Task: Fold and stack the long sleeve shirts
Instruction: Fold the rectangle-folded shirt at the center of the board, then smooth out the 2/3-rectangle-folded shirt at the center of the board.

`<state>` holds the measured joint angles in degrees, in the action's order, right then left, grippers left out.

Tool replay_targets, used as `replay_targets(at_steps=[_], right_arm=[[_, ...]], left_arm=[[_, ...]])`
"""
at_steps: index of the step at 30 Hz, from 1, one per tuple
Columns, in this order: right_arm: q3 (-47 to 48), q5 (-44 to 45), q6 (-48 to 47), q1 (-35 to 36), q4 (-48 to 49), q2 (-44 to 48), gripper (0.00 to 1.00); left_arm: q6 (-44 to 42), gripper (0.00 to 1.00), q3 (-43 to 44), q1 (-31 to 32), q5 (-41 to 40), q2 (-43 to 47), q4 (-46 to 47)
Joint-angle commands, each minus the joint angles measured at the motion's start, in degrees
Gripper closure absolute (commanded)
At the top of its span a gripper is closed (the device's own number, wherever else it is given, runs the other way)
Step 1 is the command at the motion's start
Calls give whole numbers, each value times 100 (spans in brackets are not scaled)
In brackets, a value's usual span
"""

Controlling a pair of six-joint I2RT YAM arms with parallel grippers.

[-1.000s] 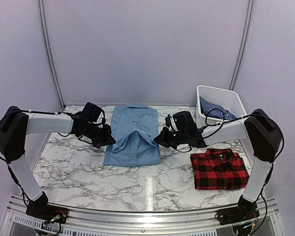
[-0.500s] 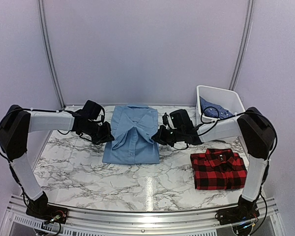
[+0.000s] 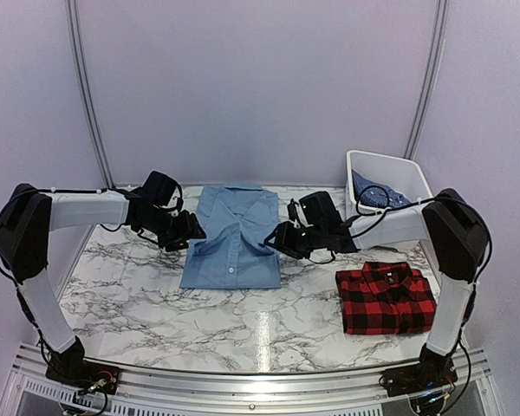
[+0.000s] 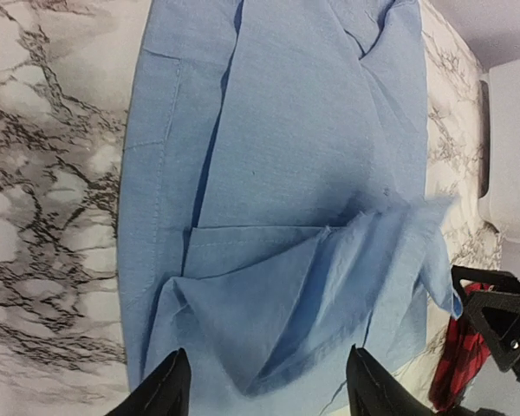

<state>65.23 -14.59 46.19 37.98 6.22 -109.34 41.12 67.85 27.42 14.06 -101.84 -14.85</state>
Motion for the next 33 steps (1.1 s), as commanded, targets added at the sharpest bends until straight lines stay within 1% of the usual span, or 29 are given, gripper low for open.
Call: replay_targets(at_steps=[1,3,4,7,10,12,14,16,19,21,27,31,33], right_arm=[[454,386,-424,-67,-666,494,47],[538,533,-524,-62,-987,637,45],[549,584,-570,-58,-1055,707,45],[569,668,-646,64,-1126,893,45],[693,836,-755,360,-1246,867,49],[818,869,-797,565,-1240,703,52],[1005,834,-831,760,-1195,449,57],[1308,758,-903,924,-1227,107,61],[1829,706,-1031,1115,-1373,-399,68],[2026,623,-1051,1147,-1366,-641,71],[2481,503,-1180,989,-1482,-1405,76],[2468,464,-1147,720,-1441,-1713,80],[2455,398,-1145,573,-1469,-1808,79]], left_arm=[[-395,28,219,-232,-165,607,-470],[-494,22,220,-258,-215,767,-568],[-533,20,196,-256,-214,841,-600],[-529,21,45,-243,-119,1025,-608],[-456,27,-157,-152,-116,1131,-573],[-397,36,-253,-72,-87,1129,-470],[-312,48,-312,2,-3,1038,-315],[-232,56,-325,62,82,898,-174],[-141,65,-347,114,147,670,-7],[-115,67,-383,114,142,583,87],[-173,69,-357,97,86,193,252],[-153,69,-359,97,79,-50,409],[-141,69,-373,97,79,-175,470]])
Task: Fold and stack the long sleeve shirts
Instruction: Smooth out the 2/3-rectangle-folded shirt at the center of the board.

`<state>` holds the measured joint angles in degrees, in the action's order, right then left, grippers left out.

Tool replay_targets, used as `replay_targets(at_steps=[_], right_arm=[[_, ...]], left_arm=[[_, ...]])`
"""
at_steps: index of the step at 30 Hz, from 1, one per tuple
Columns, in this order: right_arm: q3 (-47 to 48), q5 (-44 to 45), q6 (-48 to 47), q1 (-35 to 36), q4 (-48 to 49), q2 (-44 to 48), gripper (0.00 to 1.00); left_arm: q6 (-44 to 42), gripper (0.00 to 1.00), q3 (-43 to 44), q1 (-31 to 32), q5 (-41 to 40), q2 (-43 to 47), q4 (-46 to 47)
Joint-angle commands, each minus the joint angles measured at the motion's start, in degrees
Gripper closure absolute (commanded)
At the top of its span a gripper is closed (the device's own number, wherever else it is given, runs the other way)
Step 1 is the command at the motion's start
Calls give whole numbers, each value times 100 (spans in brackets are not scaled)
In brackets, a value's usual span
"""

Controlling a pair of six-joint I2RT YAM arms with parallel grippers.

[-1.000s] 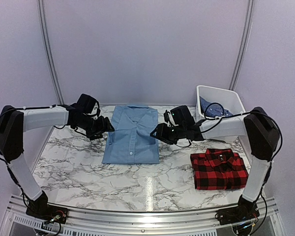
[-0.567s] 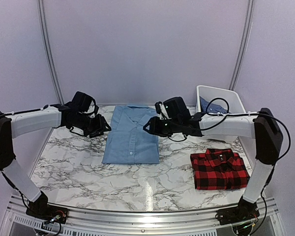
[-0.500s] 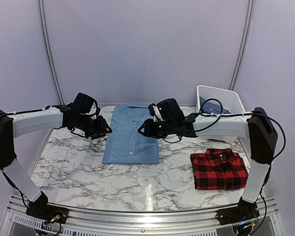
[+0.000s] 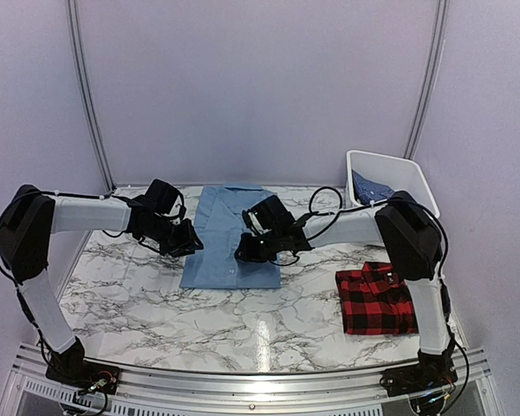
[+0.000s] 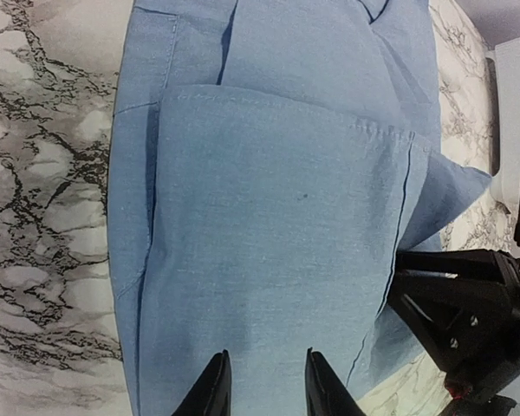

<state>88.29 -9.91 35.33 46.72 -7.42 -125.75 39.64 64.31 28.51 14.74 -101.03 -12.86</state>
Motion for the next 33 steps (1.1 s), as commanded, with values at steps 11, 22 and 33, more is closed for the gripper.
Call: replay_targets(at_steps=[11,22,33], right_arm=[[65,268,-742,-356,-493,246,58],[468,906,-1295,-264,-1024,531,63],[1790,1263,-1726,-222,-1557,-492,63]], left_arm=[[-45,70,76,-87,-331,-470,486],[-238,69,873,-162,-757,-1258,478],[-356,70,1554,-162,-855,-1803,441]])
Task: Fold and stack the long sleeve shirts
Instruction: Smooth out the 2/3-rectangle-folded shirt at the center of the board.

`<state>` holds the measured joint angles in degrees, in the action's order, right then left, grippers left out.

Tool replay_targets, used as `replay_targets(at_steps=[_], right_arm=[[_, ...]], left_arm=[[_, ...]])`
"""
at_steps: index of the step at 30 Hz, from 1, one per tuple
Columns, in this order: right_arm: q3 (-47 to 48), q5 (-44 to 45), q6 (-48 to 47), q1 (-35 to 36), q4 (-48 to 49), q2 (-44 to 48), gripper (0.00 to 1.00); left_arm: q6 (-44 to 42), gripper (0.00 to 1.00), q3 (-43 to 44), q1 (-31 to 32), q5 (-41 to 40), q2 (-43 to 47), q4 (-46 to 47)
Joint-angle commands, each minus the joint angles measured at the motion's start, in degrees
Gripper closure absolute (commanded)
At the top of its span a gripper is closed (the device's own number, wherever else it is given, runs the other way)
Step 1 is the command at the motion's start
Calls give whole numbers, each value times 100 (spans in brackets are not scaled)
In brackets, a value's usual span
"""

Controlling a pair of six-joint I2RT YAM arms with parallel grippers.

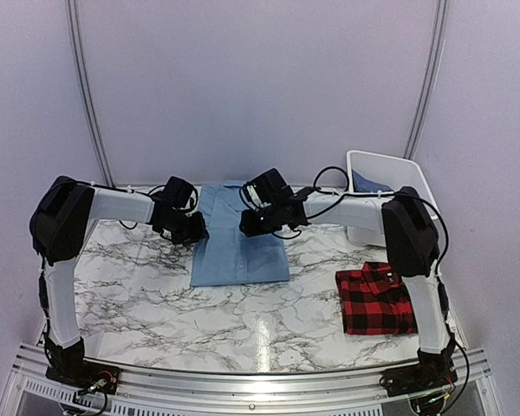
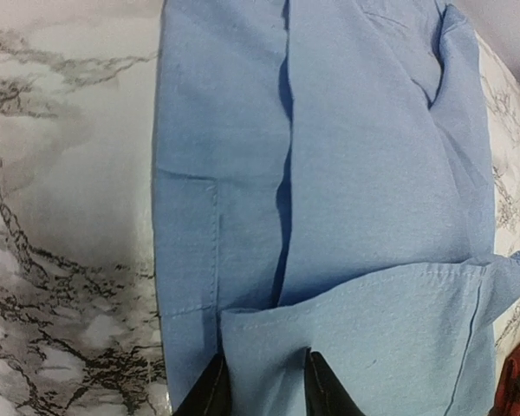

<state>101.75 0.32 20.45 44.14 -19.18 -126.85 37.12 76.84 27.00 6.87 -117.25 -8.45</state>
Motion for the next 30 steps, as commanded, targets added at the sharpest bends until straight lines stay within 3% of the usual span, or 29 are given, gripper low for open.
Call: replay_targets(at_steps=[1,7,10,15,25,30], right_arm=[[531,237,-249,34,-423,-459,63],[657,402,-378,59,-492,-627,63],[846,535,-511,51,-581,-799,57],[1197,645,-722,34,-675,-1147,46],[1322,747,-764,-79,-908,-1489,43],[1316,592,-812,-160,-895,-1229,39]], left_arm=[[-86,74,337,-15,-39,-213,-5],[-92,94,388,-19,-102,-174,0],[-113,99,367,-32,-229,-112,-8],[-59,100,275,-117,-414,-50,-14],[-31,100,269,-217,-571,-176,-43],[-96,100,381,-246,-428,-342,-73]])
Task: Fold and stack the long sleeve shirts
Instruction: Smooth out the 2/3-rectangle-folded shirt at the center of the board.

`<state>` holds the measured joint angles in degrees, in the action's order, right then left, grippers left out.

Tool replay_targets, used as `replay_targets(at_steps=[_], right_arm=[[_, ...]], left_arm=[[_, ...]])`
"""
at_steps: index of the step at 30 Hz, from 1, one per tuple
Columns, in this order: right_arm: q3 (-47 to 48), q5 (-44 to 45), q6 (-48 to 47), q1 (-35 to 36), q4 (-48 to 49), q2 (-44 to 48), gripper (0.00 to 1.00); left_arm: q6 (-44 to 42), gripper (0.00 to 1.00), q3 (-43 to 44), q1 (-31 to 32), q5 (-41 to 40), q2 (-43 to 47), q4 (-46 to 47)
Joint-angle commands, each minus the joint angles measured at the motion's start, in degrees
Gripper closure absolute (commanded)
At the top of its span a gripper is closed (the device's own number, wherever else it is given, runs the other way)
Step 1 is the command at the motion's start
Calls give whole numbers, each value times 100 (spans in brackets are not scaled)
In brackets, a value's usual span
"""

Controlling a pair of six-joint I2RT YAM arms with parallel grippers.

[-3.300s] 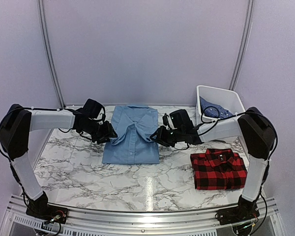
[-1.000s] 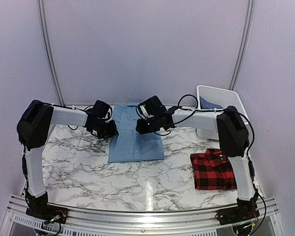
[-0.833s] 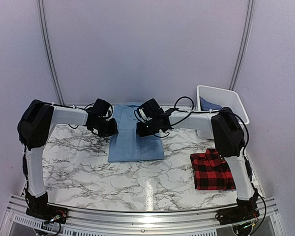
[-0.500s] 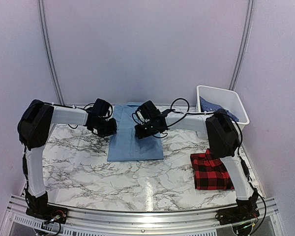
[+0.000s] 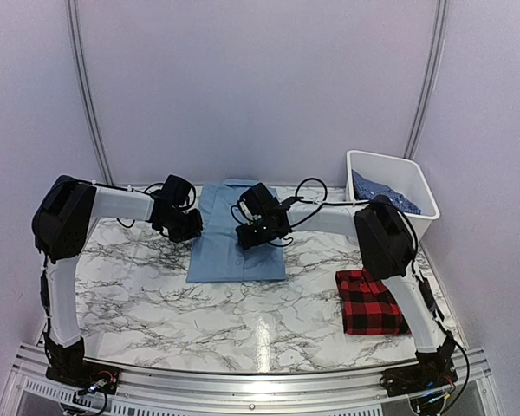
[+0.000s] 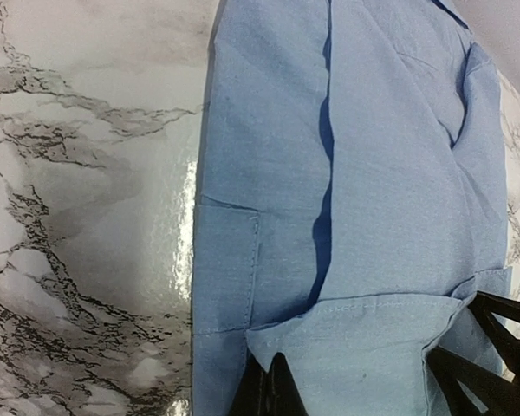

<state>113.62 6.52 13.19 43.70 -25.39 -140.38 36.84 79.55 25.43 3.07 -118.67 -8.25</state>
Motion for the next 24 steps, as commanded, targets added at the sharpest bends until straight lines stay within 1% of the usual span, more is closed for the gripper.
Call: replay_targets(at_steps=[1,4,7,8,9,10,13,14,16,19,22,24], right_arm=[[142,-81,-100,-146,-274,208,38],[163,-284,-106,-268,-293,488,36],[38,-401,-112,-345,-264,807,35],[-33,-385,-115,-354,-239,902,36],[-115,-341,-108,-354,-209,971,37],[-185,-312,-87,-355,-204,1030,39],[-434,-390,-3,-367,-111,1142,49],[-525,-423,25,-371,-64,1171,52],[-676,-465,83,-371,11,1193,57],[-765,-564,137,-391,67,1113,62],[-777,-591,211,-447,95,1005,62],[-840,-591,250,-488,162,959,62]], left_arm=[[-57,100,104,-88,-97,-174,-104],[-66,97,91,-116,-156,-85,-119],[-116,90,108,-146,-154,0,-145],[-137,90,124,-150,-159,20,-161],[-148,88,142,-155,-143,28,-174],[-171,84,148,-163,-131,69,-176],[-201,68,111,-166,-155,235,-180],[-217,66,87,-166,-153,300,-177],[-239,64,29,-168,-123,465,-177],[-247,63,-120,-155,-49,739,-180],[-234,61,-351,-118,24,1017,-181],[-222,61,-442,-56,287,1104,-181]])
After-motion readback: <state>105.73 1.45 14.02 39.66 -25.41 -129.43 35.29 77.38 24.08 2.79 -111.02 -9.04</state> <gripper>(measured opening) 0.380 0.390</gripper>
